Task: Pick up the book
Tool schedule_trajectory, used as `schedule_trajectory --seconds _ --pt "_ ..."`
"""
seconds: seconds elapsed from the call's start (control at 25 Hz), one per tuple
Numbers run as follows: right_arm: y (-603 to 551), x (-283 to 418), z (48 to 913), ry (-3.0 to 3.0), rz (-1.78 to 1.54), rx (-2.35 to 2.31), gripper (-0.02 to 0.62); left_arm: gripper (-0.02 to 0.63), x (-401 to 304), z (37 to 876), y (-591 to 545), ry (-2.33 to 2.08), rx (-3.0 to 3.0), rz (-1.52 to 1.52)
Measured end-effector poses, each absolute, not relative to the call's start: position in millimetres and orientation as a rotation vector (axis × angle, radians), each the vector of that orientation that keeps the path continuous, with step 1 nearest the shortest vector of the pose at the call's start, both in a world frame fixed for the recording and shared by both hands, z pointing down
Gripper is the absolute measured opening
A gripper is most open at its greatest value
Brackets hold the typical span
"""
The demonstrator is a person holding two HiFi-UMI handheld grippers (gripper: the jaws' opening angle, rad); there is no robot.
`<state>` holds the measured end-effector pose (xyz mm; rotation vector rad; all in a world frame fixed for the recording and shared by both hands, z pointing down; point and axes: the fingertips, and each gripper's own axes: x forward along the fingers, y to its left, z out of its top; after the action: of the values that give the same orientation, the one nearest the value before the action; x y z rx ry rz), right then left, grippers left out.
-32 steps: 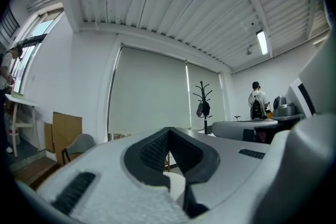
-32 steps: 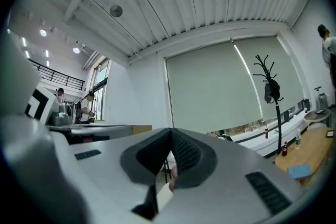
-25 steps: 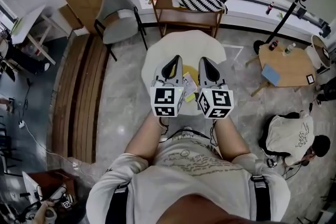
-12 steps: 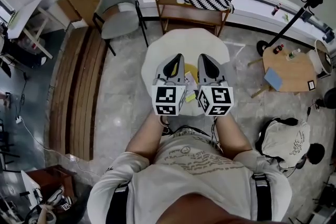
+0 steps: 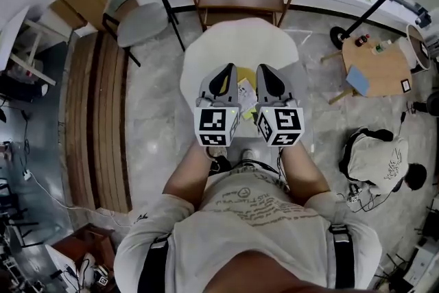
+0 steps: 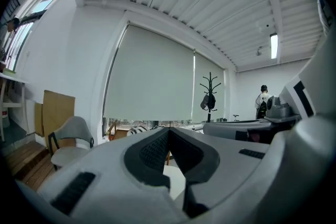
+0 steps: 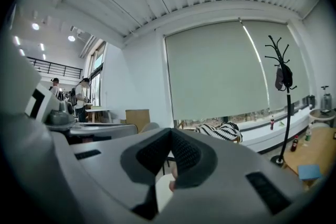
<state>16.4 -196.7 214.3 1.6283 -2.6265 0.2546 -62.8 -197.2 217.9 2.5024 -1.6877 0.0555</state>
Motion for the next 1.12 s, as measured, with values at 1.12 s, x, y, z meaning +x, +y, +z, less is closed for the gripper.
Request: schedule_trajectory --seconds 1.12 --pt "-165 17 569 -2.222 0.655 1.449 0.026 0.017 -68 560 -158 -1.432 2.165 0.33"
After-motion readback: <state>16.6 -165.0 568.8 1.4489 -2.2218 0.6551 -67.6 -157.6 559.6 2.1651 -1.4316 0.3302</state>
